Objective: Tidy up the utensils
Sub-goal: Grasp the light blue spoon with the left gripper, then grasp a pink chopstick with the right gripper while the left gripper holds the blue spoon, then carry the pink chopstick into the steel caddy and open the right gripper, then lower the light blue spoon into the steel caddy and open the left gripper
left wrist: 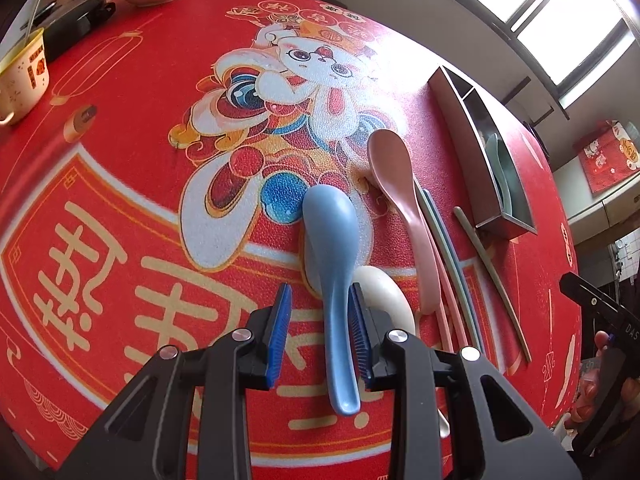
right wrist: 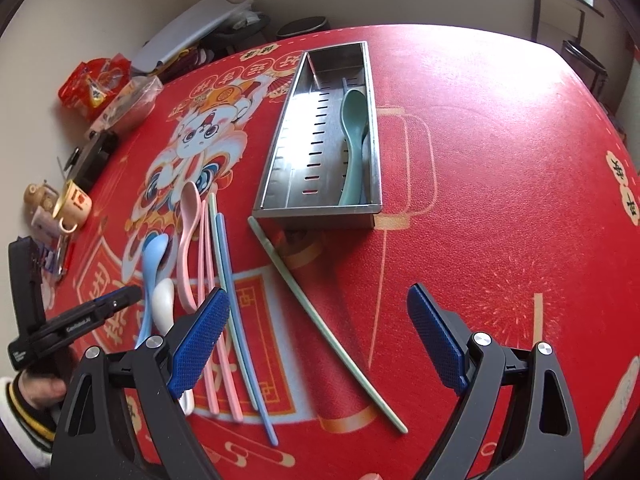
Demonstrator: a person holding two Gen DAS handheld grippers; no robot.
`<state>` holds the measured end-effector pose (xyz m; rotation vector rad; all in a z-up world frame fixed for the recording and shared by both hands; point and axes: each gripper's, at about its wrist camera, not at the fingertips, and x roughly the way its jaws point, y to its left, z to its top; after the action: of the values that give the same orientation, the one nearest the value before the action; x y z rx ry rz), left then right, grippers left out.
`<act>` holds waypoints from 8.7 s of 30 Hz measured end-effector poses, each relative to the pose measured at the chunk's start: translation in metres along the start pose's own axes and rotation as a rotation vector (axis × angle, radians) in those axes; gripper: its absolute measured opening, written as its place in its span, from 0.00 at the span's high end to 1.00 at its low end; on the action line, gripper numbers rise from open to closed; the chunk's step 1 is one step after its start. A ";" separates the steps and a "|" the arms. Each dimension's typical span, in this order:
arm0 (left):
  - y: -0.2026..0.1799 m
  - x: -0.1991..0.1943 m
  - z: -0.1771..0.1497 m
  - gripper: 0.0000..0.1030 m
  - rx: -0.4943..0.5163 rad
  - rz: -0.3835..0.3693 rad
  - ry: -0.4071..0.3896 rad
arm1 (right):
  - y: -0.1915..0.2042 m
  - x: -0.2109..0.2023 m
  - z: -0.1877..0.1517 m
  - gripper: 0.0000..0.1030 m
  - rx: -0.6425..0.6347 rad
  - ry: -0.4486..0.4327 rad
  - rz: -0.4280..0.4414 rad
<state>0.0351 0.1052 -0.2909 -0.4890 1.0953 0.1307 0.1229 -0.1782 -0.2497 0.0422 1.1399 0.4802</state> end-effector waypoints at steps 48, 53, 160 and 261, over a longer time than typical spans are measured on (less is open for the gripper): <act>-0.034 0.010 -0.025 0.88 0.183 -0.004 0.076 | -0.004 0.012 -0.008 0.15 0.054 0.068 0.016; -0.041 0.010 -0.027 0.90 0.220 0.030 0.062 | -0.002 0.013 -0.011 0.15 0.053 0.087 0.041; 0.056 -0.031 -0.031 0.94 0.049 0.047 -0.002 | 0.014 0.093 0.126 0.94 0.062 -0.015 -0.028; -0.227 0.116 0.116 0.94 0.340 -0.024 0.164 | -0.138 -0.017 0.061 0.39 0.317 -0.122 0.015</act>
<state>0.2602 -0.0604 -0.2787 -0.2092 1.2424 -0.1184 0.2188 -0.2964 -0.2465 0.3509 1.0872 0.3022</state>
